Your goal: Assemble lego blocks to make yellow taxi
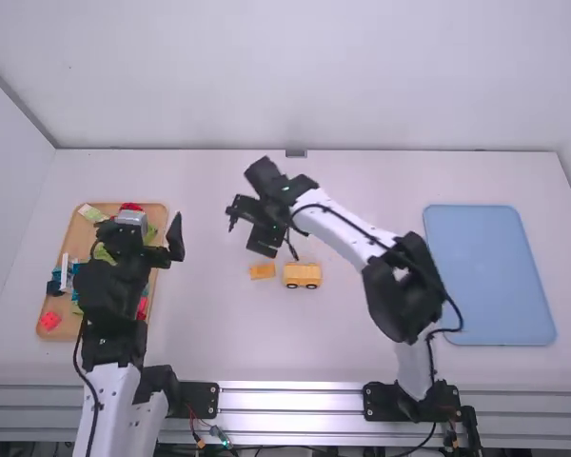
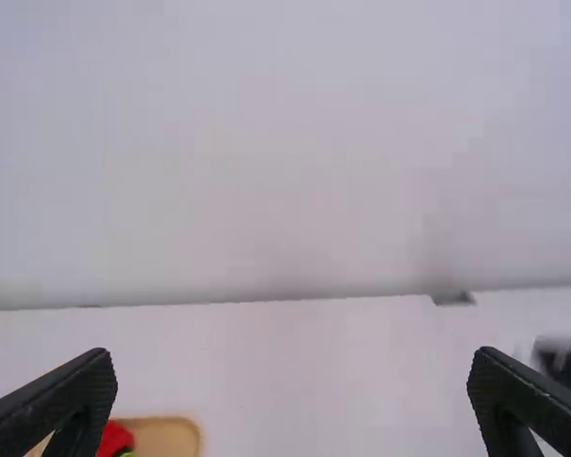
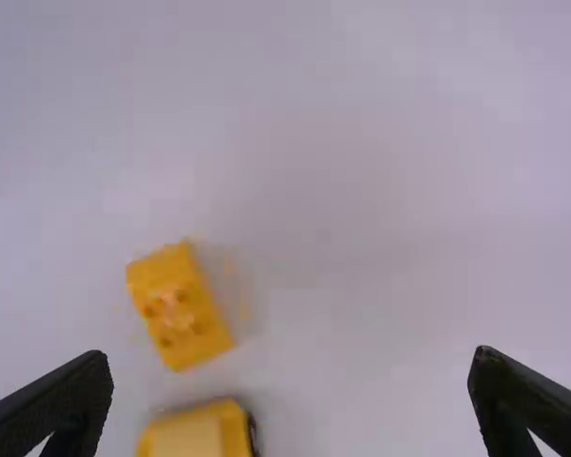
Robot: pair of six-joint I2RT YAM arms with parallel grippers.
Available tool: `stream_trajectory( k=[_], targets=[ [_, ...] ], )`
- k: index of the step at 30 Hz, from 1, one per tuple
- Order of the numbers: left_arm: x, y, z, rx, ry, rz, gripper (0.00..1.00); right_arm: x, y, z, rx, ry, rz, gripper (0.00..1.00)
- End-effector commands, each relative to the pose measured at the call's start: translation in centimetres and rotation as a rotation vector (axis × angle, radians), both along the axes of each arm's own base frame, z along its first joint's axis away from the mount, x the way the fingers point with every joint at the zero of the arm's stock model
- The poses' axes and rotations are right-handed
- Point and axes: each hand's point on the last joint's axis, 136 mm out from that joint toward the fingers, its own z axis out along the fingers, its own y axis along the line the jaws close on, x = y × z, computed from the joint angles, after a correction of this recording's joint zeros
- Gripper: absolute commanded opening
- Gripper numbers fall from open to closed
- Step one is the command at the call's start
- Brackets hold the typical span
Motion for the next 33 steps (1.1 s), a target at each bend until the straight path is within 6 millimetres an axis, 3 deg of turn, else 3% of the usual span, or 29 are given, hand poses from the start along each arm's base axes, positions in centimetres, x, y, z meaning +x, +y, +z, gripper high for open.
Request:
stream_trajectory(
  k=[1,6,7,11,13,21,27,33],
  targets=[
    [0.9,-3.3,-1.1,0.124,0.027,-0.238,0.99,-0.5,-1.7,3.7,0.116,-0.011,0.006,0.98],
    [1.7,-7.8,-3.2,0.203,0.047,-0.610,0.99,-1.3,-5.0,4.8,0.251,-0.053,-0.004,0.99],
    [1.3,-9.6,-4.0,0.225,0.031,-0.774,0.99,-1.8,-6.0,4.5,0.301,-0.059,-0.009,0.99],
    [0.5,-11.6,-5.7,0.242,-0.023,-1.016,0.99,-3.0,-7.3,4.1,0.390,-0.061,0.001,0.98],
    [0.8,-12.2,-8.2,0.254,-0.042,-1.112,0.99,-4.2,-8.5,3.4,0.473,-0.063,0.041,0.99],
    [2.4,-13.4,-15.6,0.133,0.101,-1.204,0.99,-7.5,-11.7,1.7,0.757,-0.048,0.192,0.99],
    [1.6,-16.0,-21.1,0.233,0.182,-1.276,0.99,-7.7,-13.7,0.0,0.782,-0.100,0.160,0.98],
    [1.5,-16.9,-24.2,0.299,0.347,-1.244,0.96,-7.4,-14.6,-0.5,0.797,-0.114,0.107,0.99]
  ],
)
